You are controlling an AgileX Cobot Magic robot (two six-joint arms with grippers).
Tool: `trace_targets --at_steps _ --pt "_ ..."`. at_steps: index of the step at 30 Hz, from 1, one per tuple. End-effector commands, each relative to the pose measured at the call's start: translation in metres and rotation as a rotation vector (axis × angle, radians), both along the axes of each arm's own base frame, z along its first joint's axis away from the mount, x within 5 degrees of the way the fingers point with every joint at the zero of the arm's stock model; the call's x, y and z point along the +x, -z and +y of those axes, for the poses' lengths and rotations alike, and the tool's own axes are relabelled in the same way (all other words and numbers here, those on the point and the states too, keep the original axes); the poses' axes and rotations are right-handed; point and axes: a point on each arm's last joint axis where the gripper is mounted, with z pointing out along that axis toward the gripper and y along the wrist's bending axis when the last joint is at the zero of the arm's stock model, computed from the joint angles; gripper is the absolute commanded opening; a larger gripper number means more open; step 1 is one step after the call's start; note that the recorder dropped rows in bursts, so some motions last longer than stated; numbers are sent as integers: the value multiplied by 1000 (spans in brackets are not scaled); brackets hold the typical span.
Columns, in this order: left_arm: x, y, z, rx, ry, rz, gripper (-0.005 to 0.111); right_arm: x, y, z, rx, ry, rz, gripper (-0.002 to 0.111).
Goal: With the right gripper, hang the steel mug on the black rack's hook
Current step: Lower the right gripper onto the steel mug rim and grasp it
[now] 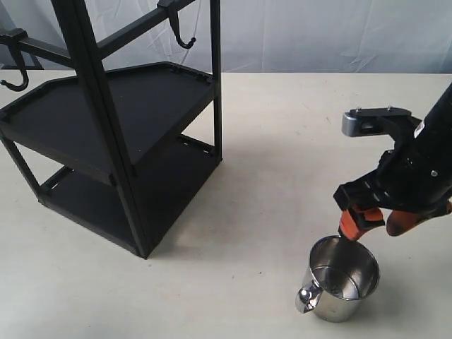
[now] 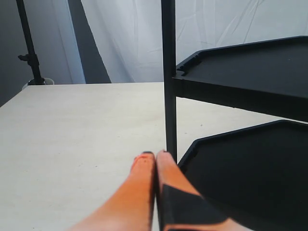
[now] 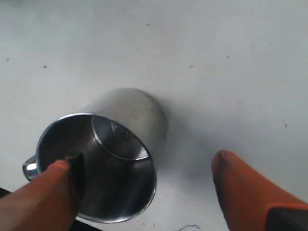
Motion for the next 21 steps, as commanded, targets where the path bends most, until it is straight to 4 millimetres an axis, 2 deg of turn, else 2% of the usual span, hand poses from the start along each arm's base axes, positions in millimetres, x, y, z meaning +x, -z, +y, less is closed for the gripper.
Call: trace_targets --at_steps 1,6,18,21 --pt "0 -1 0 1 1 -11 1 -10 9 4 -8 -29 34 72" --pt "0 -1 0 1 1 -11 1 -13 21 1 -22 -19 9 72" --pt "0 -1 0 1 1 -11 1 -13 36 2 -15 14 8 71" --pt "0 -1 0 1 1 -11 1 -12 44 3 -15 23 44 62"
